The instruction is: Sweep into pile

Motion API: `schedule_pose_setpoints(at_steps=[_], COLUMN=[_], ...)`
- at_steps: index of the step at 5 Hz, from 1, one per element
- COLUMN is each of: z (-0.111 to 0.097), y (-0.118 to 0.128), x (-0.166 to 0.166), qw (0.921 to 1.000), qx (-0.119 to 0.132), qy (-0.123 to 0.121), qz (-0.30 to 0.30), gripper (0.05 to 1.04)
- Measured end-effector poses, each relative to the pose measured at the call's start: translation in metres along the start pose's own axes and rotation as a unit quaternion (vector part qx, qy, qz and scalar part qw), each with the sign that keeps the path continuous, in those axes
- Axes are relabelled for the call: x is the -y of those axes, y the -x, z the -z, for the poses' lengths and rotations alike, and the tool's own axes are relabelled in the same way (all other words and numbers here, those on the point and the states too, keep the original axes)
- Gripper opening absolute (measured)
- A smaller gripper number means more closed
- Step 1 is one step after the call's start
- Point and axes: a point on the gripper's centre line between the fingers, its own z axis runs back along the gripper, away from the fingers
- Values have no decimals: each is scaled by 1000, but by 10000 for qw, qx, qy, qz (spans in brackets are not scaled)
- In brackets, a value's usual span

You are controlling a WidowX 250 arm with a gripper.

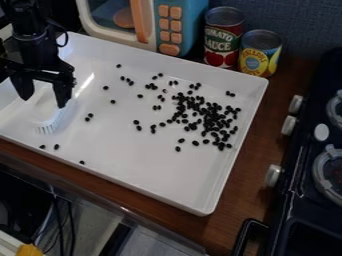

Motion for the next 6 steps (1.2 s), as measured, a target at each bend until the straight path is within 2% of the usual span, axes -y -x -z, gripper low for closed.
schedule_pose_setpoints(at_steps=[1,3,4,5,6], z=[10,11,18,20,19], y=[3,4,7,4,5], x=[3,4,5,1,-1], qw=[9999,9997,9992,9990,9990], qx=[-155,-205,-384,-438,-449], qy=[63,79,125,32,-17], qz=[20,129,37,-55,-70], gripper=[1001,980,878,737,737])
